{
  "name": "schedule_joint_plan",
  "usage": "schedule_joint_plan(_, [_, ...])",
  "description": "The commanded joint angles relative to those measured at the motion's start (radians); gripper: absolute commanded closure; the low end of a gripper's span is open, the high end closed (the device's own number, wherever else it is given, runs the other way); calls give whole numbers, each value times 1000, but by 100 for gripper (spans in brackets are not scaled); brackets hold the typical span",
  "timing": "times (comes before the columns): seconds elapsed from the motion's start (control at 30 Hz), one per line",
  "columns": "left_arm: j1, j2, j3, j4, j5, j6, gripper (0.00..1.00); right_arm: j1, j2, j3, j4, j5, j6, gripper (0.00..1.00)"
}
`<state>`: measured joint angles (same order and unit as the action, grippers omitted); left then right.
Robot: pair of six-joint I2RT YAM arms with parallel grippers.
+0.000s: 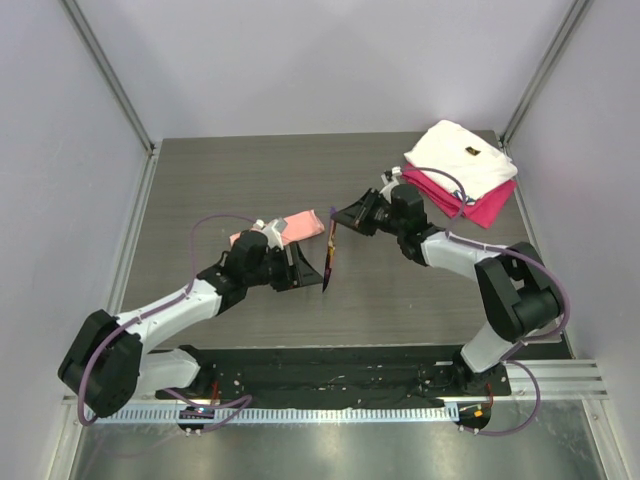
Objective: Fold the napkin into a case and place the utensils inside
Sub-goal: Pass from the right arm to the left
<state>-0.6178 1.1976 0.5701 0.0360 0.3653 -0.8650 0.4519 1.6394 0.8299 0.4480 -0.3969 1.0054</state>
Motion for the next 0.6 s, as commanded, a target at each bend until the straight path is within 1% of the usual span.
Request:
schedule_joint_plan(0.0, [-5,-1,7,141,41,-61,38,-12,-84,67,43,-74,28,99])
schedule_joint_plan(0.07, [-3,19,8,192,72,-80,38,-13,-98,64,54,-79,39,99])
schedule_joint_plan(0.1, [-3,26,5,227,113,-92,38,-15,-101,64,52,-80,39,99])
schedule_joint_plan(0.13, [-5,42,2,304,135,-123,38,-13,-105,64,52,-83,38,99])
schedule_joint_plan(0.2, [-8,52,-6,376,167,-149,38,-15,-113,66,52,-91,39,99])
schedule_joint_plan(0.23, [-16,57,-7,416,166,-158,38,-16,-115,66,51,-98,39,99])
schedule_joint_plan(0.3, [-31,72,2,418,153,-158,39,-16,-124,67,44,-100,38,99])
schedule_joint_plan(0.33, [-34,82,-2,450,152,-172,40,-15,-125,66,44,-102,39,99])
schedule_joint_plan(0.4, [-39,102,-4,484,161,-187,47,-15,-130,67,46,-105,39,99])
schedule_joint_plan(0.47, [-40,108,2,478,165,-189,55,-15,-136,66,38,-105,35,99])
schedule_joint_plan(0.57, [-40,102,8,441,185,-175,72,-16,-153,60,31,-100,33,99])
